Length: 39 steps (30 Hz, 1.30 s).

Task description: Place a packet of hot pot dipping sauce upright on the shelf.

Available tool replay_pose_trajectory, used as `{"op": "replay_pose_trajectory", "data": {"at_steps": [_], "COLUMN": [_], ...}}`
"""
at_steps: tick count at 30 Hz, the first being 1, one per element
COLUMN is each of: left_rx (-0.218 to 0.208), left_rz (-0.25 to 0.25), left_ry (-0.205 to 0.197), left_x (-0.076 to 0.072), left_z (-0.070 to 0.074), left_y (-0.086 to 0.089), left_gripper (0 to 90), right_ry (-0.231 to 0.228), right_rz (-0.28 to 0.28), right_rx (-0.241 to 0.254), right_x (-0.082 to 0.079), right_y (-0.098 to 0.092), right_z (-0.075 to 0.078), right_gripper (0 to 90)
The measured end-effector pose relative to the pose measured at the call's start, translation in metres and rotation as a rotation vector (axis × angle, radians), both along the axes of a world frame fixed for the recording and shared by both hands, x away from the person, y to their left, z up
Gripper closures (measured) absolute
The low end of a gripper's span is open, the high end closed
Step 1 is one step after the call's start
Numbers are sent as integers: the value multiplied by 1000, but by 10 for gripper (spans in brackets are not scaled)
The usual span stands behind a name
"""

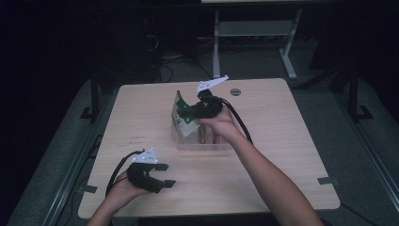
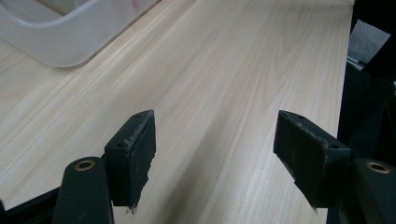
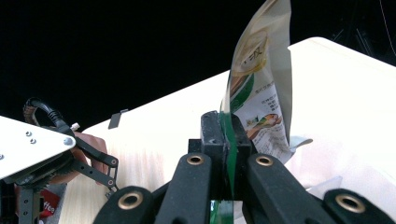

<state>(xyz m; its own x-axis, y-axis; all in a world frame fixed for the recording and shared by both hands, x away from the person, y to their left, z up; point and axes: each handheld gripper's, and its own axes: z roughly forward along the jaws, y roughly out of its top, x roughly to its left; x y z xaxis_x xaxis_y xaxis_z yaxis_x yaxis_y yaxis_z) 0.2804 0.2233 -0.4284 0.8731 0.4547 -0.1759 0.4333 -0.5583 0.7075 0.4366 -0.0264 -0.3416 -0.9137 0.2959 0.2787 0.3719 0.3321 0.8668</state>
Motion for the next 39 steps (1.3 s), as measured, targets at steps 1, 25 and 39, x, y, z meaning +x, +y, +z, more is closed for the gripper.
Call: {"op": "replay_pose_trajectory", "data": {"at_steps": [1,25,39], "left_rx": [-1,5,-8], "left_rz": [-1,-12,0], "left_ry": [2,8,9], "left_x": [0,1,3], "left_z": [0,-2,-1], "left_y": [0,0,1], "left_gripper": [296,296,295], "right_ry": [4,-1,-37], "right_rz": [1,-13,-19], "right_rx": [-4,-78,-71], "right_x": [0,1,-8], "right_y": [0,1,-7], "right_z": [0,-1,12], "right_gripper": [897,832,571]}}
